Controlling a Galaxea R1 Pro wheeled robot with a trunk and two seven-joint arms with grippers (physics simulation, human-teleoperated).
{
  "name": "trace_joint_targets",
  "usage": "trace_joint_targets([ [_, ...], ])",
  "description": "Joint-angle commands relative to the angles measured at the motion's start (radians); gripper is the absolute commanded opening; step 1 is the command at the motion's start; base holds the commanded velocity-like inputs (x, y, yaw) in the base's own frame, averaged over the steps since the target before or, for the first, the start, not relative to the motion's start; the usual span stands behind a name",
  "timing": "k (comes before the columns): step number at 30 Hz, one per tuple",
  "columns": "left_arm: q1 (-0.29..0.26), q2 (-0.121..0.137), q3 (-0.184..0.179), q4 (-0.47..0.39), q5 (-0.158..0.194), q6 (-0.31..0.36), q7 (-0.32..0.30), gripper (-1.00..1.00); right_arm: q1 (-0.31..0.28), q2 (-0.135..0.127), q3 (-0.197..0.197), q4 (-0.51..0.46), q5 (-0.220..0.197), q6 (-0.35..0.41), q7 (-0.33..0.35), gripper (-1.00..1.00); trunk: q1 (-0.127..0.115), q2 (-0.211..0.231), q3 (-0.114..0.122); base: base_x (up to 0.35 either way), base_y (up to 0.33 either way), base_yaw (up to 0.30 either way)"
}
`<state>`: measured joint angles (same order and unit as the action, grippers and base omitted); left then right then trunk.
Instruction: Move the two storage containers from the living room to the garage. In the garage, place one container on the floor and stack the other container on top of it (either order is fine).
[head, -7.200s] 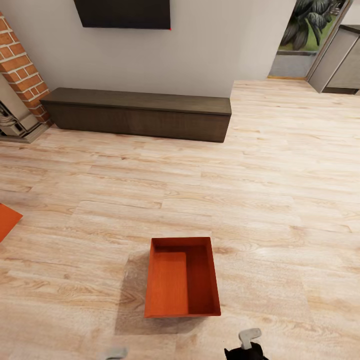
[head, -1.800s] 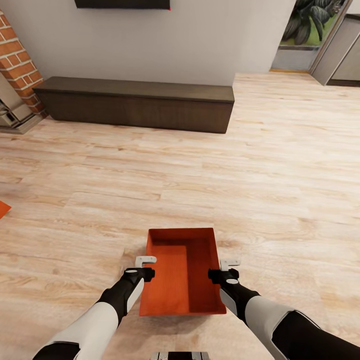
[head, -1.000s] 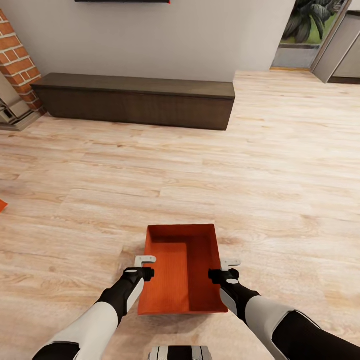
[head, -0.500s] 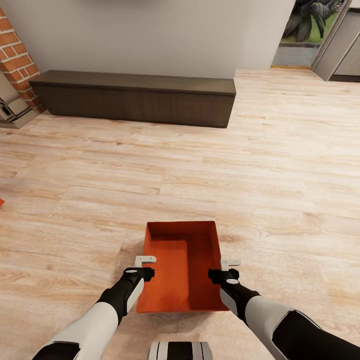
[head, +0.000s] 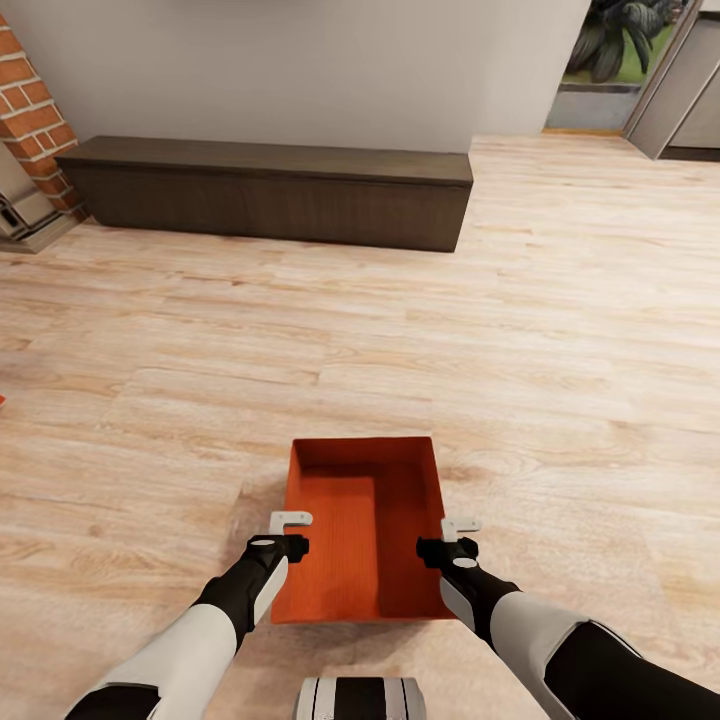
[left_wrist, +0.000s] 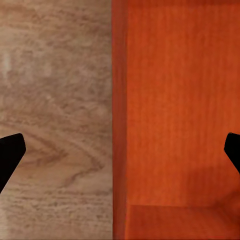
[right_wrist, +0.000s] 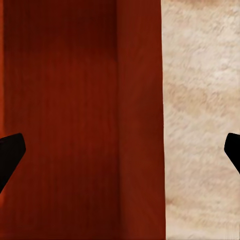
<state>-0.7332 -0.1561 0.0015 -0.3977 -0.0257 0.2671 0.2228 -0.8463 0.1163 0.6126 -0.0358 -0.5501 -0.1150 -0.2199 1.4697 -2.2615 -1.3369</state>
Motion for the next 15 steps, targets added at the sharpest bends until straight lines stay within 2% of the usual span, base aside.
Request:
trace_joint_targets([
  [1, 0.0, 0.0, 0.0, -0.002, -0.003, 0.006, 0.003, 1.0, 0.0, 0.0, 0.009, 0.001, -0.01, -0.003, -0.003, 1.0, 0.004, -0.007, -0.004, 0.0, 0.0, 0.0],
  [7, 0.0, 0.0, -0.002, -0.002, -0.003, 0.006, 0.003, 1.0, 0.0, 0.0, 0.009, 0.001, -0.01, -0.002, -0.003, 1.0, 0.027, -0.049, -0.023, 0.0, 0.0, 0.0],
  [15, 0.0, 0.0, -0.003, -0.003, -0.003, 0.006, 0.003, 1.0, 0.0, -0.001, 0.009, 0.001, -0.01, -0.002, -0.002, 1.0, 0.027, -0.049, -0.023, 0.0, 0.0, 0.0],
])
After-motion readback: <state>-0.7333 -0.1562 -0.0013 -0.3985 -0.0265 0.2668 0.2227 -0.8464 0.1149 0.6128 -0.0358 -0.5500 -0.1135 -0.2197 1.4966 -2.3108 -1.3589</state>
